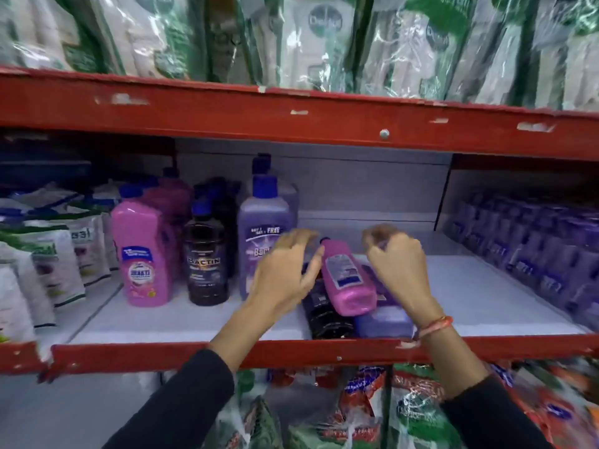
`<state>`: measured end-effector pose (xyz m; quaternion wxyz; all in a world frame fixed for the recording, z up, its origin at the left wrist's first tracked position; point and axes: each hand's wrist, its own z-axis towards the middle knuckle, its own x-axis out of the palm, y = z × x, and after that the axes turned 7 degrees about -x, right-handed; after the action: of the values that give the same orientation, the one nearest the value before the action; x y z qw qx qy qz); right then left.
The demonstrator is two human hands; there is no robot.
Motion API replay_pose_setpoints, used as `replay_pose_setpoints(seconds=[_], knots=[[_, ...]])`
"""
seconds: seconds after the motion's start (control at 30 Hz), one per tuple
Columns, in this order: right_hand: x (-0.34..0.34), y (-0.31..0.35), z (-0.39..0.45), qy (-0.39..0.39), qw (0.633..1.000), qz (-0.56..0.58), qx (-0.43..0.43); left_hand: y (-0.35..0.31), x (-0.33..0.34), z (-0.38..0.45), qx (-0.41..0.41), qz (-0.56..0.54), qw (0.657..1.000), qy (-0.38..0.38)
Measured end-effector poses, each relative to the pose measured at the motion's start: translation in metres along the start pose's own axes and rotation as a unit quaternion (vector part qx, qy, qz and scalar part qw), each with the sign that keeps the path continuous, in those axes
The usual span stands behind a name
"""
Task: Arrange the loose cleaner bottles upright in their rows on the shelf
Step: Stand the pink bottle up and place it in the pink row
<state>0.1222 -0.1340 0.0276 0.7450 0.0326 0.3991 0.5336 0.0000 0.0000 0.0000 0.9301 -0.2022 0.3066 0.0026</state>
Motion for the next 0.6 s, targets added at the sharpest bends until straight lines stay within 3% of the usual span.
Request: replay_pose_setpoints(seconds=[0.1,0.17,0.23,0.3,0.43,0.6], knots=[[0.009,-0.023,0.012,0.193,0.975,-0.031,0.104,0.002,0.028,0.011,-0.183,-0.017,0.974,0.134],[0.015,-0.034,0.017,0.262,0.951,0.049,0.156,0.001,0.039,0.018,-0.310,-0.135,0.911,0.235],[0.022,-0.039,0.018,0.272,0.935,0.143,0.178,0.000,0.043,0.023,-0.387,-0.253,0.844,0.273],[0.022,-0.039,0.017,0.268,0.925,0.198,0.184,0.000,0.046,0.027,-0.400,-0.277,0.826,0.283],[0.013,-0.035,0.010,0.274,0.883,0.308,0.224,-0.002,0.050,0.022,-0.372,-0.226,0.856,0.280],[0.007,-0.026,-0.013,0.229,0.835,0.422,0.268,0.006,0.041,0.011,-0.356,-0.344,0.842,0.217]])
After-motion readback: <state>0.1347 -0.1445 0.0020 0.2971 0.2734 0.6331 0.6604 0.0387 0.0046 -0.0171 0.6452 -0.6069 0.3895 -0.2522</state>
